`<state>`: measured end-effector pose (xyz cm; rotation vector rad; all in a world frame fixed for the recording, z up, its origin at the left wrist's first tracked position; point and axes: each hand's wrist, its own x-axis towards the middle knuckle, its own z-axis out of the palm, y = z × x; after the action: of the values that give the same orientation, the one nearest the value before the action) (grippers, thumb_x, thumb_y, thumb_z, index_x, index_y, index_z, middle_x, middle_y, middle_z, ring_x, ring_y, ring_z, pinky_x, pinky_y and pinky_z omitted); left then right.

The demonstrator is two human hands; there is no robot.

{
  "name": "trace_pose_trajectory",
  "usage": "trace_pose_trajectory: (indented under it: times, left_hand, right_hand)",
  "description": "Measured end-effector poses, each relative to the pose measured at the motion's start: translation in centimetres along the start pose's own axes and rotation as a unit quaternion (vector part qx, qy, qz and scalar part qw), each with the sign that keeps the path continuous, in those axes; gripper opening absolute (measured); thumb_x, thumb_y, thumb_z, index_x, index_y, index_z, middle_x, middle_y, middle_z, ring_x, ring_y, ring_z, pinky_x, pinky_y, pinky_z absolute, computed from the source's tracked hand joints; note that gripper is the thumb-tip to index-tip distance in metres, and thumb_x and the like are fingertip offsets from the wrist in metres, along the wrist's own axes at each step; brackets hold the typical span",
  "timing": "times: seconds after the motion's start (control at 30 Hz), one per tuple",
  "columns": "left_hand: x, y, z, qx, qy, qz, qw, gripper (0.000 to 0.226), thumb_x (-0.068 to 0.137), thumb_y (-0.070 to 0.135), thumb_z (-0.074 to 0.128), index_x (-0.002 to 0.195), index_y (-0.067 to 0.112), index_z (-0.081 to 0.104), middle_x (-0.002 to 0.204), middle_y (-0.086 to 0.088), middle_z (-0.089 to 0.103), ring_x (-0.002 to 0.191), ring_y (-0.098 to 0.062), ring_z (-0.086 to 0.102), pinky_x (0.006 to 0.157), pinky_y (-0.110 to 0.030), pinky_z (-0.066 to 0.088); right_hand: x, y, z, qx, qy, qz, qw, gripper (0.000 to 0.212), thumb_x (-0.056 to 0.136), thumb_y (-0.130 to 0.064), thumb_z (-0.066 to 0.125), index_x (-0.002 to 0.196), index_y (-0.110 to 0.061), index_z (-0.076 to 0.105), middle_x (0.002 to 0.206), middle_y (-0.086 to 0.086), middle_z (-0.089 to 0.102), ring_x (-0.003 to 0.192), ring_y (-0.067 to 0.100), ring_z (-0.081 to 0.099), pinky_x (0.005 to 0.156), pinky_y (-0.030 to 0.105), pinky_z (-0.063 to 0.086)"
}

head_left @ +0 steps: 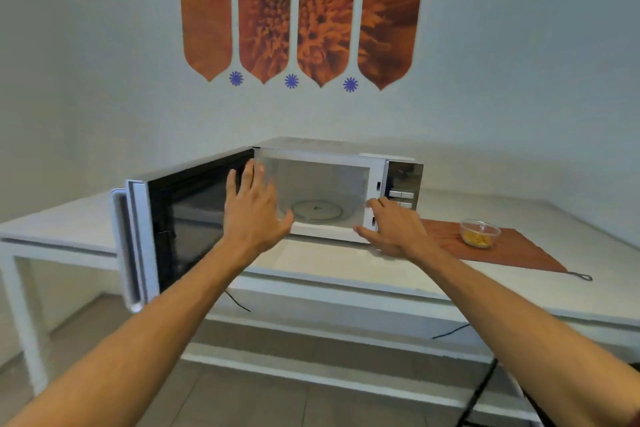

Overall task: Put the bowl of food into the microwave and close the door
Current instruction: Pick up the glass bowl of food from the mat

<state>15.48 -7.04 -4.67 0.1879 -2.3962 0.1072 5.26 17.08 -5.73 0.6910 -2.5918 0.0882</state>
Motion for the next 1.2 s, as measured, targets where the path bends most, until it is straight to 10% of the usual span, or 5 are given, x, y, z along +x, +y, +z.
trace_pose_trajectory:
  times: [0.53, 0.8, 0.93, 1.0, 1.2]
  left_hand:
    - [5.8, 25.0, 8.7, -0.247, -0.037, 0.149, 0.957, 0.053, 0.089, 0.036, 0.054, 0.135, 0.008, 0.052, 0.146, -0.013, 0.048, 0.133, -0.028, 0.045, 0.106, -0.042, 0.039]
    - [10.8, 37.5, 17.2, -0.406, -0.182, 0.008, 0.896, 0.053, 0.079, 0.046, 0.049, 0.119, 0.013, 0.062, 0.122, -0.010, 0.065, 0.108, -0.029, 0.061, 0.091, -0.039, 0.050]
    - [13.3, 42.6, 20.7, -0.494, -0.221, -0.115, 0.833, 0.008, 0.090, 0.029, 0.058, 0.084, 0.025, 0.061, 0.086, 0.003, 0.064, 0.088, -0.021, 0.059, 0.068, -0.026, 0.045]
    - [14.3, 44.6, 22.6, -0.509, -0.201, -0.151, 0.823, 0.022, 0.092, 0.021, 0.056, 0.072, 0.025, 0.051, 0.074, 0.007, 0.055, 0.082, -0.018, 0.054, 0.062, -0.024, 0.043]
    - [17.1, 48.2, 29.9, -0.538, -0.198, -0.180, 0.799, 0.031, 0.097, 0.029, 0.046, 0.112, 0.010, 0.065, 0.110, -0.005, 0.067, 0.101, -0.023, 0.063, 0.092, -0.037, 0.051]
  right_hand:
    - [-4.9, 18.6, 2.9, -0.046, 0.005, 0.107, 0.993, 0.065, 0.093, -0.055, 0.042, 0.145, -0.016, 0.040, 0.157, 0.008, 0.034, 0.144, 0.026, 0.031, 0.116, 0.050, 0.027]
    - [-3.6, 31.8, 6.7, 0.105, -0.008, 0.197, 0.975, 0.072, 0.085, -0.068, 0.039, 0.137, -0.019, 0.052, 0.141, 0.005, 0.055, 0.124, 0.026, 0.054, 0.100, 0.038, 0.043]
    - [-1.4, 37.2, 9.7, 0.298, 0.013, 0.270, 0.915, 0.063, 0.075, -0.064, 0.060, 0.122, -0.022, 0.064, 0.121, 0.003, 0.068, 0.107, 0.023, 0.064, 0.095, 0.044, 0.051]
    - [0.0, 39.2, 11.0, 0.366, 0.018, 0.305, 0.879, 0.066, 0.069, -0.060, 0.072, 0.121, -0.023, 0.062, 0.117, 0.000, 0.068, 0.101, 0.021, 0.066, 0.090, 0.044, 0.054]
    - [3.1, 43.9, 14.7, 0.440, 0.008, 0.324, 0.838, 0.071, 0.059, -0.044, 0.090, 0.117, -0.018, 0.059, 0.109, -0.003, 0.066, 0.096, 0.013, 0.064, 0.069, 0.018, 0.048]
